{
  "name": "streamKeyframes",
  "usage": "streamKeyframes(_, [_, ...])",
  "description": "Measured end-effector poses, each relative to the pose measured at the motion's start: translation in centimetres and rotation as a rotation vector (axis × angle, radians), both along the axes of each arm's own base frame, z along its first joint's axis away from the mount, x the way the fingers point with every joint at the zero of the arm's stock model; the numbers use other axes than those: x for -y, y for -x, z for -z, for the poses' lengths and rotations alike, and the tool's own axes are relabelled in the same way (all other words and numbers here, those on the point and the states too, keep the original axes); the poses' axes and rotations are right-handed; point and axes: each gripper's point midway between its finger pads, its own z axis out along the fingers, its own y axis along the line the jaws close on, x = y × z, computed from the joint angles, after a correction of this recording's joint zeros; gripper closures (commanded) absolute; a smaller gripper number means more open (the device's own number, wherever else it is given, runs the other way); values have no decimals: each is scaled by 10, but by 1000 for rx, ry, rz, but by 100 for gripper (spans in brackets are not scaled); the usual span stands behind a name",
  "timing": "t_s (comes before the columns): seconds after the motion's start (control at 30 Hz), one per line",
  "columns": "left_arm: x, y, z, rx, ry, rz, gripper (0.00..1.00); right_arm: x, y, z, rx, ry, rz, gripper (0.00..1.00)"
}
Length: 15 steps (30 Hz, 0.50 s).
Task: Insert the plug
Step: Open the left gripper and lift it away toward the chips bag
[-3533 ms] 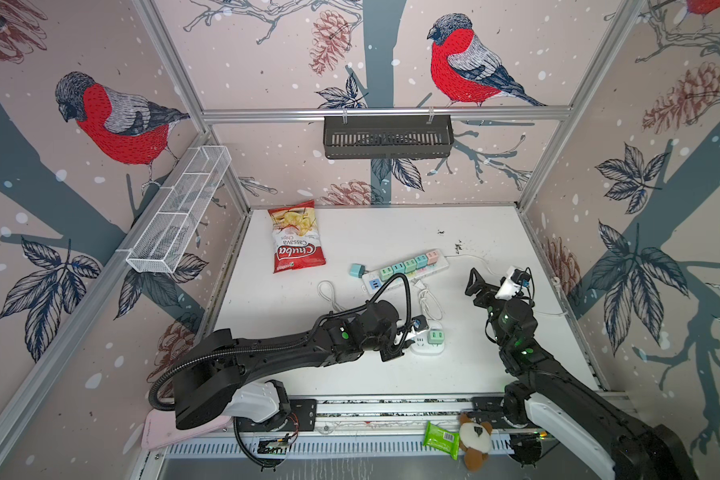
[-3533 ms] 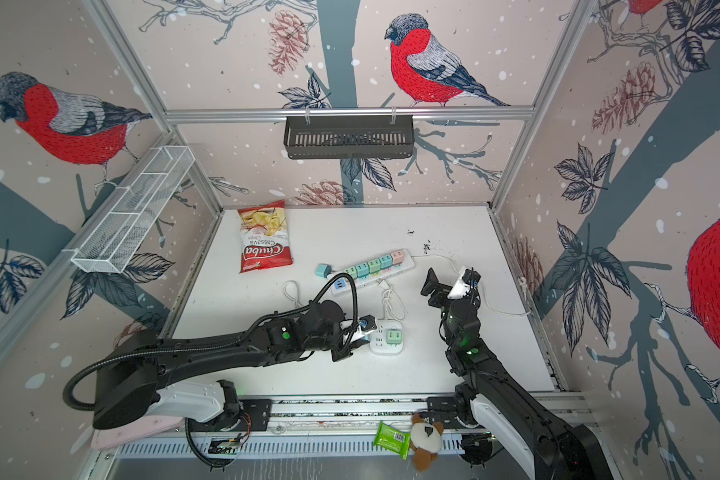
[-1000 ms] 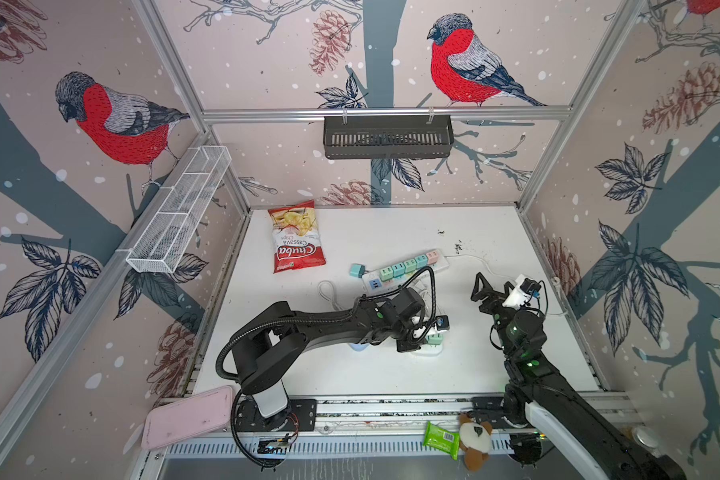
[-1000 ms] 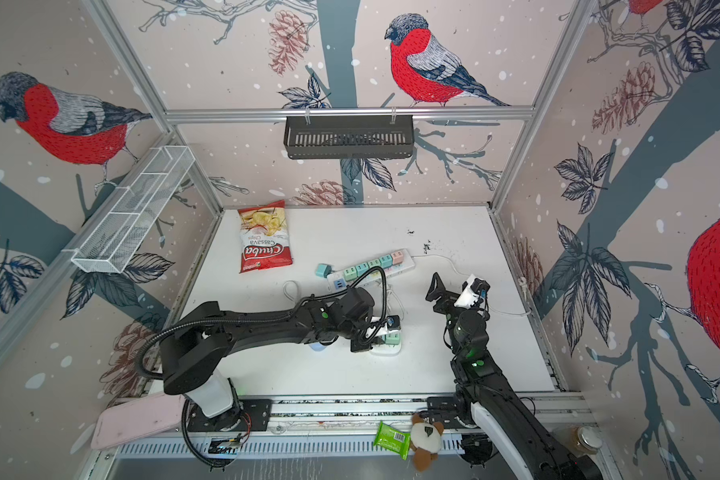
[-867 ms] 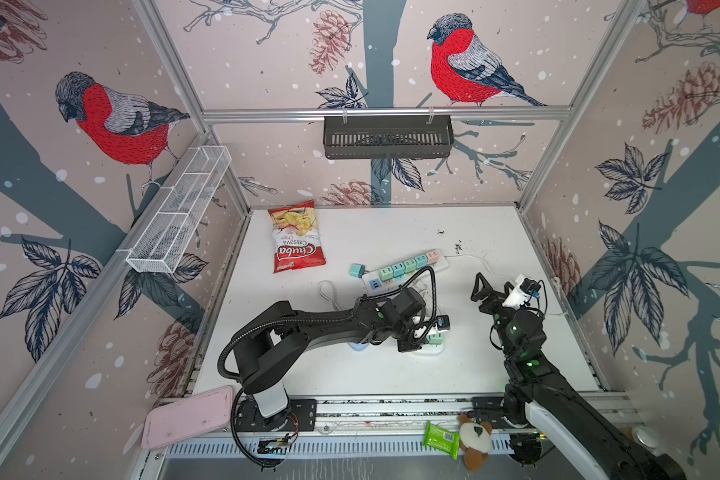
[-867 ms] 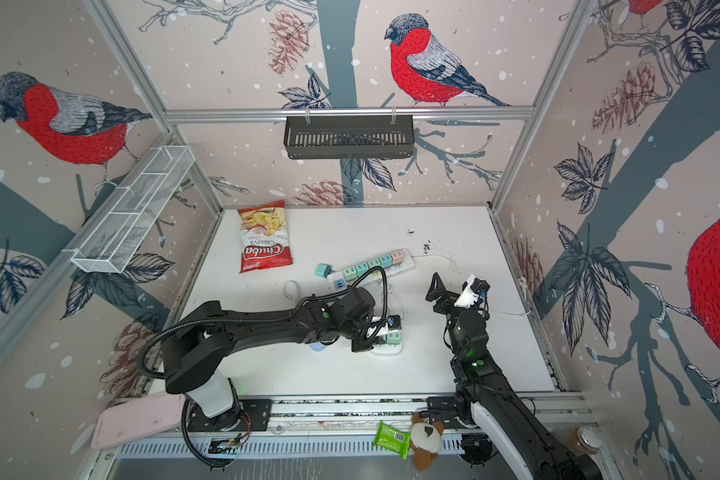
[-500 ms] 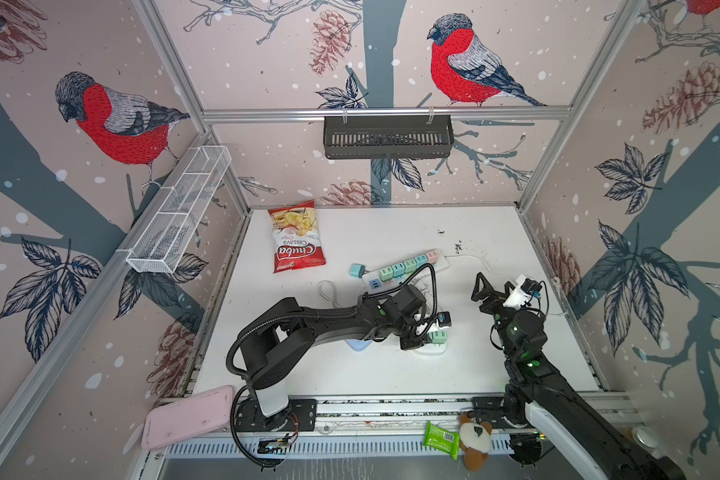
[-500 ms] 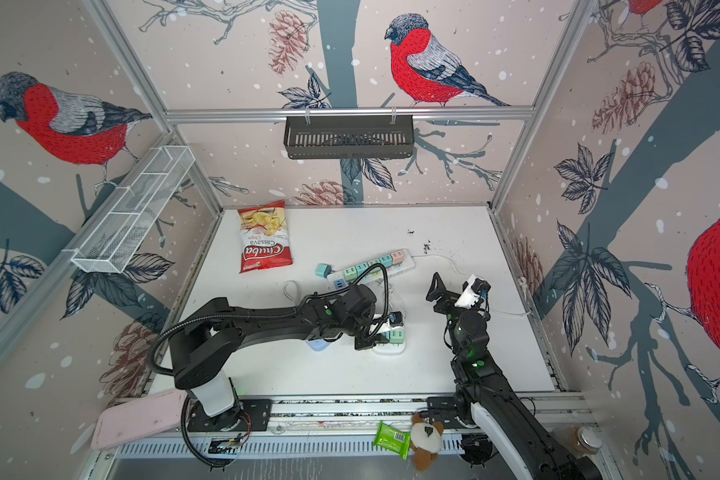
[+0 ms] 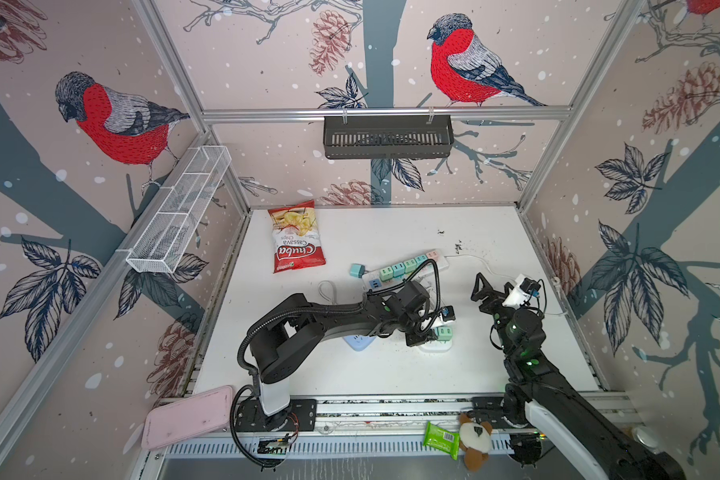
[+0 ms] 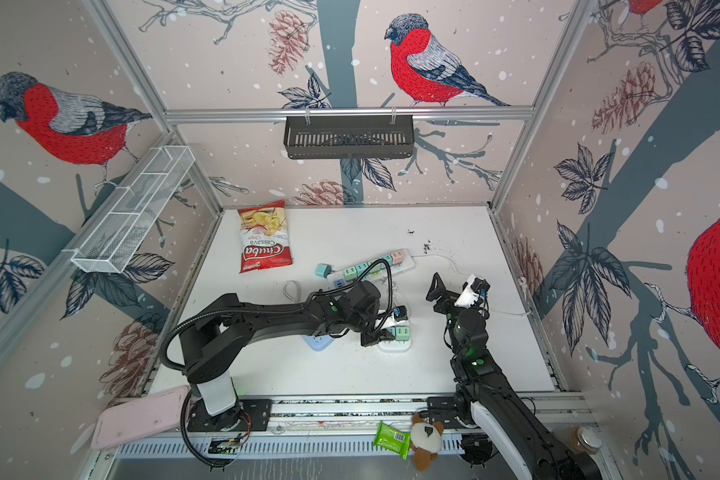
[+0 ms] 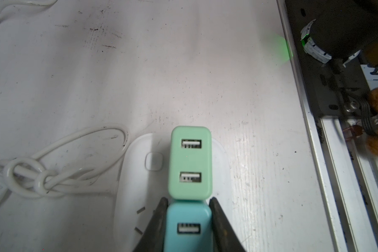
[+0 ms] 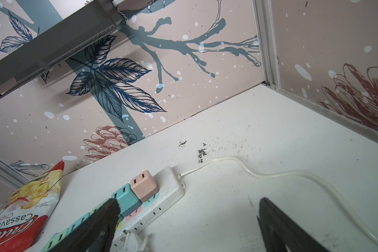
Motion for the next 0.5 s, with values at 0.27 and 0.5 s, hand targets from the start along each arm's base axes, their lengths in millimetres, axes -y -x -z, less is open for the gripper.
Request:
streamKeyframes(0.27, [-37,-18,-64,130,99,-145,1,1,0,0,0,-14,1,0])
streamKeyframes(0.5, [-134,-40,-124,260,397,-474,1,-3,-2,3,-15,-10,-20,0])
